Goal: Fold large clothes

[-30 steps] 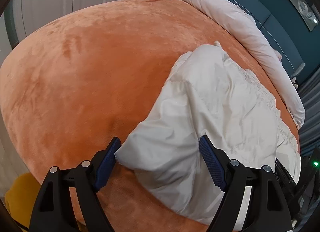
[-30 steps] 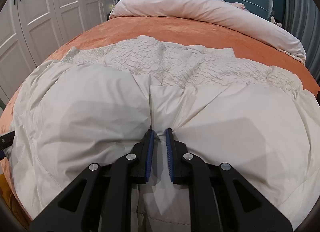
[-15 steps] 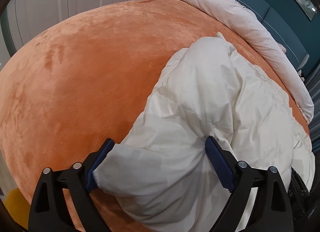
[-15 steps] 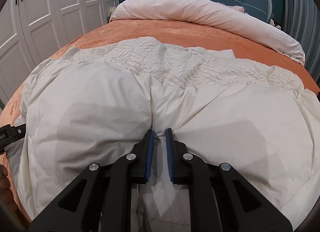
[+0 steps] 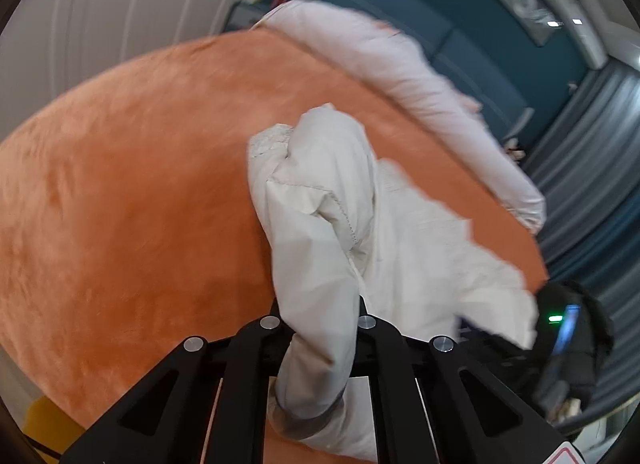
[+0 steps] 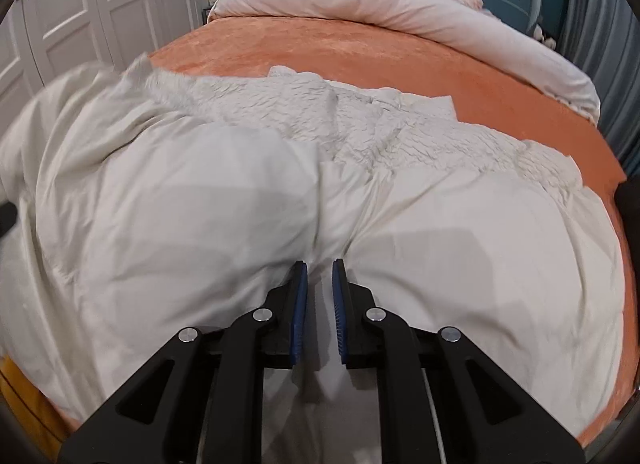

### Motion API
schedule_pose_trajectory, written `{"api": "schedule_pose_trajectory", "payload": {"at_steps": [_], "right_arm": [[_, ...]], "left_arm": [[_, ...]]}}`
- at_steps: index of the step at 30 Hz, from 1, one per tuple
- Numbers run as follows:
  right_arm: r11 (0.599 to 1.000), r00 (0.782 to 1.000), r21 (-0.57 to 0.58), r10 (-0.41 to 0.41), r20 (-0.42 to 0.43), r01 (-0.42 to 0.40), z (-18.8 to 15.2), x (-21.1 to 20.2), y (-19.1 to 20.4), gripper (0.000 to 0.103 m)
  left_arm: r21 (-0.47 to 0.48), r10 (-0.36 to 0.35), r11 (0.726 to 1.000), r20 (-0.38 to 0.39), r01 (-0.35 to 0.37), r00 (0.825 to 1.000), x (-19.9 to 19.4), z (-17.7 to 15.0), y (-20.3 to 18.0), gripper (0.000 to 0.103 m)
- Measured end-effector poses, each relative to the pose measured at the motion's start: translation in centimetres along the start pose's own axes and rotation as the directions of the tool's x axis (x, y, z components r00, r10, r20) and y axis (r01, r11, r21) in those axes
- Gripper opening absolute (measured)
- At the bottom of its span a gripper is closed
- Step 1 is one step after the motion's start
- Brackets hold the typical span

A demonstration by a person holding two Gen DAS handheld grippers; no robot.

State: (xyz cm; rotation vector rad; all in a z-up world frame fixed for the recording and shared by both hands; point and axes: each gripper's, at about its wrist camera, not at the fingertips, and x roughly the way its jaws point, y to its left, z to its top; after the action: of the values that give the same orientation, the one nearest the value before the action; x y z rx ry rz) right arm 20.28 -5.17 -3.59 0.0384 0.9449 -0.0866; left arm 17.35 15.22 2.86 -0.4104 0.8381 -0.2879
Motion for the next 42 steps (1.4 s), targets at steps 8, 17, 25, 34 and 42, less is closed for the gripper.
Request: {"api": "schedule_pose_trajectory", "payload": {"at_steps": [8, 17, 25, 34, 42], "right_arm": [[0.994, 0.997, 0.086, 0.074, 0.0, -0.073, -1.3, -4.6, -4.2, 0.012], [0.976, 0.983, 0.138, 0.176, -0.06, -0.166, -2.9, -2.0, -6.3, 0.015], [0.899, 0.927, 0.243, 0.376, -0.001, -0.365, -3.8, -1.3, -10.4, 0.012], [0.886, 0.957, 0.363, 0.275, 0.087, -0.288, -10.5, -8.7, -21.9, 0.017], [0.872, 0.987, 0.465, 0.118, 0.106, -0.154, -13.9, -12.4, -28.3, 0.023]], "left_arm": [[0.109, -0.061, 0.992, 0.048, 0.056, 0.997, -4.3, 0.3, -7.0, 0.003], [0.252, -0.09, 0.965, 0.046, 0.075, 0.995, -4.1, 0.2, -13.4, 0.003], [0.438, -0.162, 0.885, -0.032, 0.16, 0.986, -1.2, -1.3, -21.8, 0.003], [0.544, -0.189, 0.78, -0.267, 0.31, 0.945, 8.9, -8.2, -31.4, 0.003], [0.634, -0.086, 0.718, -0.328, 0.286, 0.941, 15.7, -16.2, -34.1, 0.006]]}}
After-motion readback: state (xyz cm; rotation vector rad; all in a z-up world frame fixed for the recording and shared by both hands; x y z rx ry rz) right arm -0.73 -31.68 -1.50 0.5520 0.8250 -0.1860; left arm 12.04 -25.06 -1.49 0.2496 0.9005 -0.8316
